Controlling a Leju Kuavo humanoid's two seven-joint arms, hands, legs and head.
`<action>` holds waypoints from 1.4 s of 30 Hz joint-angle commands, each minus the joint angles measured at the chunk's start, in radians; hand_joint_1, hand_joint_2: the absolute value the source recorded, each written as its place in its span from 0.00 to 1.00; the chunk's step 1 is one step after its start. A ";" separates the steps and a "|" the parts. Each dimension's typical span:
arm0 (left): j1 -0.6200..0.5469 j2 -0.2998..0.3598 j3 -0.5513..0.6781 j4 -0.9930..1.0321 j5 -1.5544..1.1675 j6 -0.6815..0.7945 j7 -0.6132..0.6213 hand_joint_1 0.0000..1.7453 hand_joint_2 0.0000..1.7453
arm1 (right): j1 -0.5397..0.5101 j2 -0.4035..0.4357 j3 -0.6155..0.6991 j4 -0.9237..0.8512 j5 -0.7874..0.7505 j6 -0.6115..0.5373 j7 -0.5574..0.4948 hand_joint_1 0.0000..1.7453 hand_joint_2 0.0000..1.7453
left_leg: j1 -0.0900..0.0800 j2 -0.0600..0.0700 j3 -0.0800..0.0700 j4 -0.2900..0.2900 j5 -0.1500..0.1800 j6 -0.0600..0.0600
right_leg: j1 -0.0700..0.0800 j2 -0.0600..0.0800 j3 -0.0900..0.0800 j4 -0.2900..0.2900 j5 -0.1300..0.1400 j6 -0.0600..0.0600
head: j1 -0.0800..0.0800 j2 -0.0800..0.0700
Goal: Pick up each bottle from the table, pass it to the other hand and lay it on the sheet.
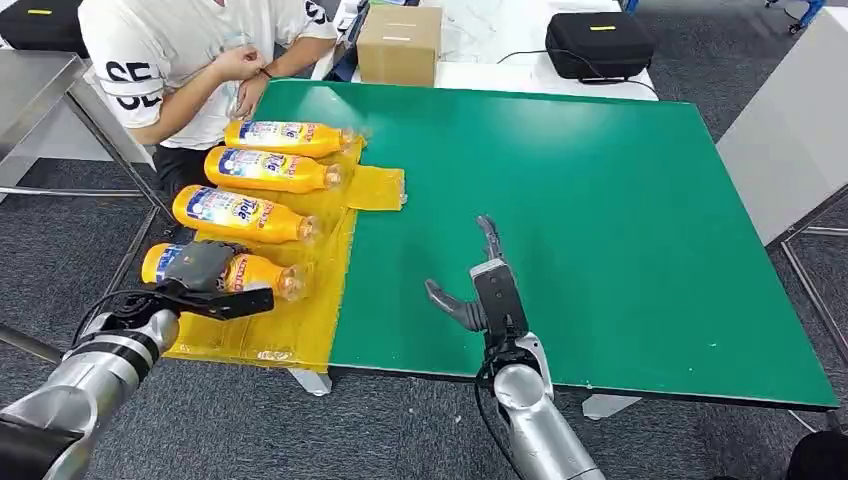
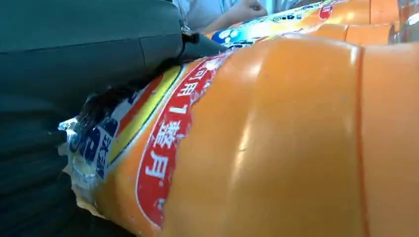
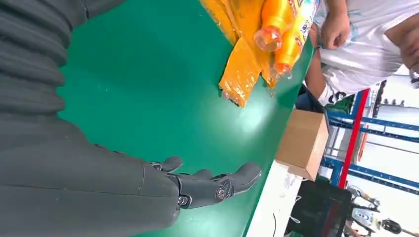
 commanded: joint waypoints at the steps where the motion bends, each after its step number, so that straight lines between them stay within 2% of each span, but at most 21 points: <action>1: 0.008 -0.048 -0.053 0.087 -0.014 0.031 0.021 1.00 1.00 | -0.045 -0.012 0.012 0.033 0.007 0.002 0.009 0.00 1.00 | 0.000 0.001 0.004 -0.001 -0.001 0.000 | 0.000 0.001 0.004 0.000 -0.001 -0.001 | 0.000 0.000; 2: 0.017 -0.061 -0.051 0.085 -0.014 0.044 0.029 1.00 1.00 | -0.044 -0.012 0.013 0.032 0.009 0.002 0.010 0.00 1.00 | 0.000 0.001 0.007 -0.001 -0.002 -0.001 | 0.000 0.001 0.006 -0.001 -0.002 -0.001 | 0.000 0.000; 3: 0.027 -0.075 -0.050 0.083 -0.018 0.065 0.037 0.06 1.00 | -0.042 -0.012 0.013 0.029 0.013 -0.001 0.013 0.00 1.00 | -0.001 0.000 0.006 -0.001 -0.002 0.000 | 0.000 0.000 0.006 -0.001 -0.002 -0.001 | 0.000 0.000; 4: 0.032 -0.084 -0.045 0.084 -0.017 0.076 0.032 0.00 1.00 | -0.040 -0.013 0.014 0.027 0.014 0.001 0.014 0.00 1.00 | -0.001 0.000 0.005 -0.002 -0.001 0.000 | -0.001 -0.001 0.005 -0.001 -0.001 -0.001 | 0.000 0.000; 10: 0.061 -0.094 0.024 0.055 0.041 0.129 -0.061 0.00 1.00 | -0.039 -0.017 0.013 0.038 0.018 0.008 0.016 0.00 1.00 | -0.001 -0.003 0.006 -0.001 0.000 0.000 | -0.001 -0.002 0.007 -0.001 -0.001 -0.001 | 0.000 0.000; 25: 0.066 -0.092 0.028 0.050 0.037 0.146 -0.067 0.00 1.00 | -0.040 -0.016 0.014 0.045 0.020 0.009 0.015 0.00 1.00 | 0.000 -0.003 0.008 -0.001 -0.001 0.000 | 0.000 -0.002 0.008 -0.001 -0.002 -0.001 | 0.000 0.000; 28: 0.073 -0.094 0.052 0.042 0.062 0.145 -0.098 0.00 1.00 | -0.041 -0.017 0.013 0.047 0.020 0.010 0.015 0.00 1.00 | -0.001 -0.003 0.004 -0.001 0.001 0.000 | -0.001 -0.003 0.005 -0.001 -0.001 -0.001 | 0.000 0.000; 29: 0.077 -0.094 0.059 0.038 0.071 0.138 -0.111 0.00 1.00 | -0.041 -0.017 0.013 0.048 0.020 0.010 0.015 0.00 1.00 | 0.000 -0.003 0.008 -0.001 -0.001 0.000 | 0.000 -0.002 0.008 -0.001 -0.002 -0.001 | 0.000 0.000; 32: 0.105 -0.104 0.119 0.014 0.135 0.105 -0.166 0.00 1.00 | -0.038 -0.019 0.008 0.045 0.016 0.015 0.014 0.00 1.00 | 0.000 -0.003 0.007 -0.002 -0.001 0.000 | 0.000 -0.002 0.008 -0.002 -0.002 -0.001 | 0.000 0.000; 36: 0.165 -0.144 0.269 -0.061 0.304 0.064 -0.284 0.00 1.00 | -0.029 -0.013 0.010 0.042 0.010 0.010 0.008 0.00 1.00 | -0.001 -0.003 0.007 -0.002 0.000 0.000 | -0.001 -0.002 0.008 -0.002 -0.002 -0.001 | 0.000 0.000; 41: 0.271 -0.178 0.344 -0.332 0.578 -0.020 -0.310 0.00 1.00 | -0.014 -0.012 0.010 0.029 0.002 -0.007 -0.002 0.00 1.00 | -0.001 -0.004 0.007 -0.001 -0.001 0.000 | 0.000 -0.003 0.007 -0.001 -0.002 -0.001 | 0.000 0.000; 42: 0.278 -0.188 0.358 -0.369 0.631 -0.041 -0.310 0.00 0.00 | -0.010 -0.011 0.008 0.022 -0.001 -0.011 -0.005 0.00 1.00 | 0.000 -0.004 0.007 -0.001 -0.001 0.000 | 0.000 -0.004 0.008 -0.001 -0.003 -0.001 | 0.000 0.000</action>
